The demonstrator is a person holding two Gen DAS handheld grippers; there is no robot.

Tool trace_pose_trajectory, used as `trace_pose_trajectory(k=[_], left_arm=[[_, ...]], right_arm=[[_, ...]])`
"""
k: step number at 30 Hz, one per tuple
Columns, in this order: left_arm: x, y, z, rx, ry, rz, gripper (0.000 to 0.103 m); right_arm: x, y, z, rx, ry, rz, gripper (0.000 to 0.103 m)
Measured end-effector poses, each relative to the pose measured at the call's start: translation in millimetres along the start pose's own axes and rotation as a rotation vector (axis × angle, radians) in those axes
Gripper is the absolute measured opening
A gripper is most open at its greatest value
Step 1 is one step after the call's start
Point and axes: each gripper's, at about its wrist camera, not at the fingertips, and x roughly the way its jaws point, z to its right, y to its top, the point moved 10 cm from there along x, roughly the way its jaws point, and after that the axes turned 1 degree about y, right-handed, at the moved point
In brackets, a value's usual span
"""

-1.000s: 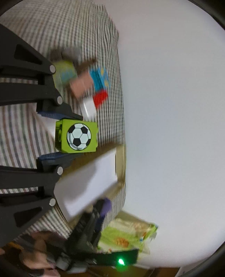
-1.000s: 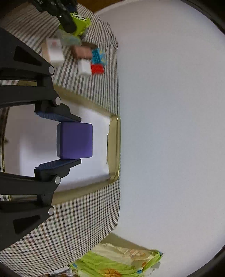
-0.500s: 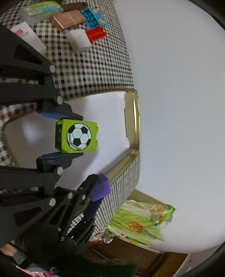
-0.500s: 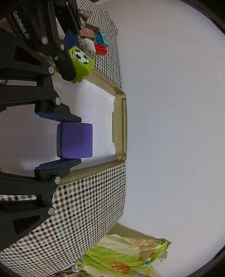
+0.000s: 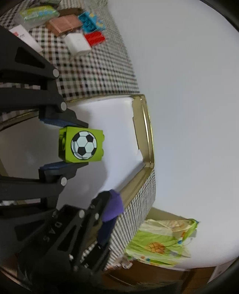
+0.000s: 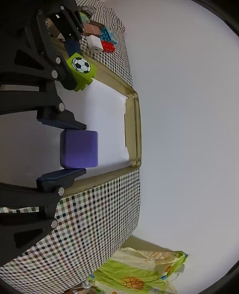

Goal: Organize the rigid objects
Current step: 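Lower both held blocks into the tin tray and open both grippers, then lift both open grippers out of the tray toward the remaining items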

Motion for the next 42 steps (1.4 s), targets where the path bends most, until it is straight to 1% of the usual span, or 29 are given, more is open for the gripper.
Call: trace_pose_trajectory(k=[2,4,6,7,8,9,10,11,12,13,14,15,21,25,29,33,35,38,40,42], left_arm=[[0.7,1.3,-0.4,-0.001,0.001,0.0,0.032],[-0.6,2.4,-3.2,-0.011,-0.002,0.005,0.032],[-2.9,4.9,-8.7,-0.023,0.025,0.02,0.046],[-5.6,6.7,-11.2,-0.024,0.041,0.034,0.05],[-11.2,11.0,-13.2,-0.022,0.051,0.064,0.057],[-16.2,14.4,-17.0,-0.028,0.075,0.088,0.074],[-19.9,16.4,-21.5,-0.035,0.104,0.109,0.083],[-27.3,21.1,-28.7,-0.045,0.153,0.152,0.099],[-33.8,24.5,-34.3,-0.056,0.185,0.189,0.103],[-40.3,27.9,-38.9,-0.069,0.201,0.226,0.103],[-44.6,30.2,-41.5,-0.079,0.201,0.246,0.103],[-45.4,30.9,-42.9,-0.084,0.195,0.248,0.103],[-34.6,27.4,-51.4,-0.098,0.197,0.202,0.103],[-37.6,25.4,-55.3,-0.11,0.204,0.208,0.103],[-33.3,21.7,-58.9,-0.108,0.216,0.193,0.103],[-31.7,18.8,-63.8,-0.108,0.239,0.188,0.103],[-28.5,16.8,-66.5,-0.124,0.23,0.168,0.103],[-29.5,16.6,-69.2,-0.15,0.213,0.167,0.103],[-29.8,16.8,-71.1,-0.15,0.228,0.173,0.103],[-27.3,14.8,-72.1,-0.144,0.24,0.158,0.103]], right_arm=[[-0.5,-0.2,0.4,0.002,-0.004,0.002,0.044],[-1.8,0.0,1.6,0.009,-0.007,0.008,0.049],[-4.4,0.6,7.6,0.032,-0.024,0.02,0.059],[-7.0,1.3,11.2,0.051,-0.024,0.031,0.061],[-8.6,2.6,14.4,0.071,-0.02,0.044,0.066],[-12.6,4.1,18.3,0.097,-0.016,0.064,0.067],[-17.3,6.1,22.2,0.123,-0.014,0.093,0.067],[-20.8,8.2,23.8,0.138,-0.011,0.117,0.068],[-23.4,10.5,25.3,0.143,-0.013,0.134,0.073],[-26.6,12.5,25.7,0.144,-0.02,0.154,0.078],[-29.2,14.2,24.9,0.142,-0.022,0.171,0.081],[-31.7,15.6,24.0,0.139,-0.025,0.184,0.081],[-36.7,20.1,21.7,0.124,-0.05,0.221,0.081],[-42.1,22.8,21.1,0.11,-0.07,0.248,0.081],[-48.1,24.4,17.4,0.081,-0.093,0.28,0.081],[-58.1,28.6,14.9,0.078,-0.102,0.339,0.081],[-57.1,28.7,13.1,0.08,-0.089,0.338,0.081],[-53.0,29.4,11.0,0.08,-0.076,0.321,0.081],[-53.1,30.2,9.4,0.079,-0.07,0.324,0.081],[-53.8,29.6,8.6,0.077,-0.069,0.33,0.081]])
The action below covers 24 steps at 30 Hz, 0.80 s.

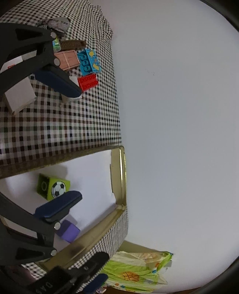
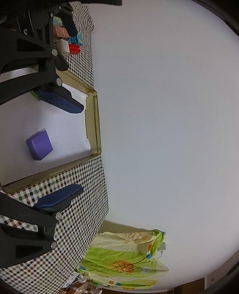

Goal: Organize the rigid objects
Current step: 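Lift both open grippers out of the tray toward the remaining items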

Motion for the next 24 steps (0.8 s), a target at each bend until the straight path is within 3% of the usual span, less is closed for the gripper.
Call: trace_pose_trajectory(k=[13,19,24], left_arm=[[-3.2,0.3,-7.0,-0.005,0.004,0.004,0.103],[-20.4,-2.8,-38.0,0.048,0.038,0.042,0.103],[-28.0,-9.5,-84.0,-0.001,0.04,0.019,0.103]], right_arm=[[0.7,-2.3,6.9,0.015,-0.017,0.01,0.082],[-5.4,-8.3,-4.9,-0.006,-0.018,-0.009,0.082],[-11.9,-14.8,-27.8,0.022,0.008,-0.025,0.082]])
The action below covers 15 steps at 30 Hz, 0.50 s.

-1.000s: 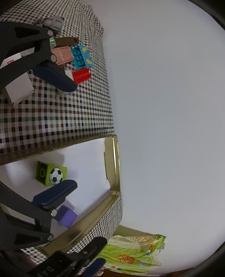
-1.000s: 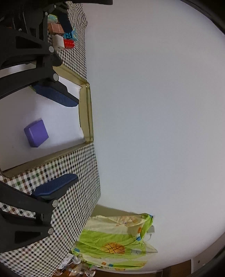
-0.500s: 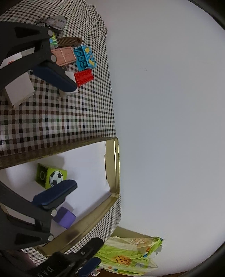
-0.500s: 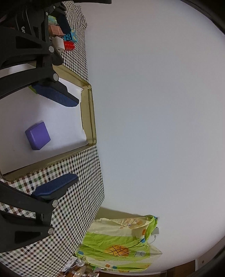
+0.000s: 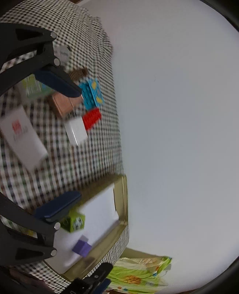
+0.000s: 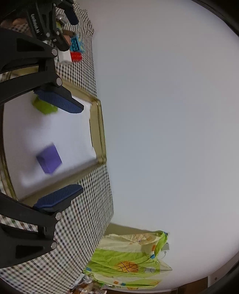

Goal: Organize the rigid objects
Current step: 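Lift both open grippers out of the tray toward the remaining items, then grasp the grey crumpled object with the left gripper while the right grasps the white box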

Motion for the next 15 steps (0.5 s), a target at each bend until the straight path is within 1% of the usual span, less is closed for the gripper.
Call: trace_pose_trajectory(k=[3,9,12,15], left_arm=[[2.1,-5.2,-35.0,-0.048,0.024,-0.033,0.103],[6.0,-14.8,-83.8,-0.093,0.06,-0.084,0.103],[5.0,-17.9,-103.9,-0.117,0.085,-0.094,0.103],[2.6,-18.9,-130.0,-0.132,0.139,-0.088,0.103]], right_arm=[[-2.2,-3.7,-23.1,-0.014,0.032,-0.008,0.082],[-10.5,-11.7,-72.6,-0.053,0.113,-0.018,0.082],[-13.7,-16.8,-96.5,-0.08,0.158,-0.03,0.082],[-10.6,-27.4,-123.1,-0.096,0.231,-0.093,0.082]])
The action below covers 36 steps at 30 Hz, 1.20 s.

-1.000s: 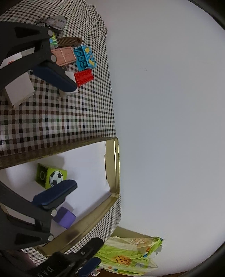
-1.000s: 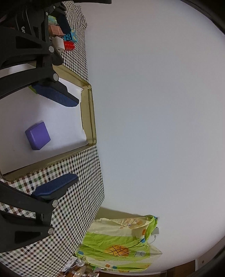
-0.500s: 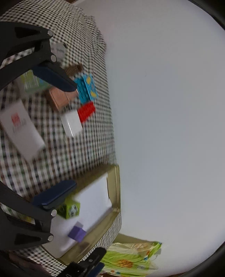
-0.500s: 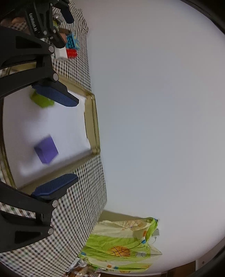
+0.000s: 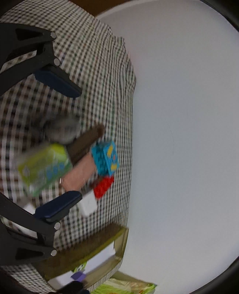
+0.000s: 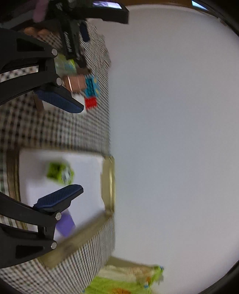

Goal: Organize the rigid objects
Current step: 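Grasp the grey crumpled object with the left gripper while the right grasps the white box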

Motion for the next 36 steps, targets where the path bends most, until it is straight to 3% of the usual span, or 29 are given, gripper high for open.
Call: trace_pose_trajectory(k=[4,9,17,23,28,36], left_arm=[[1.8,2.6,-24.9,-0.025,0.052,-0.004,0.103],[5.0,3.5,-44.4,-0.08,0.061,-0.039,0.103],[11.0,0.9,-57.3,-0.128,0.062,-0.079,0.103],[13.2,-0.8,-67.0,-0.149,0.082,-0.096,0.103],[11.3,-3.2,-63.2,-0.156,0.066,-0.105,0.103],[17.7,-3.8,-40.9,-0.057,0.046,-0.127,0.103]], right_arm=[[10.6,-11.4,-33.7,-0.038,0.092,-0.077,0.082],[25.3,-31.2,-67.5,-0.098,0.196,-0.198,0.082],[45.2,-64.1,-103.2,-0.246,0.235,-0.373,0.082],[56.2,-69.8,-93.6,-0.275,0.182,-0.414,0.088],[59.6,-67.3,-85.4,-0.227,0.182,-0.423,0.088],[62.0,-73.5,-84.2,-0.1,0.272,-0.474,0.088]])
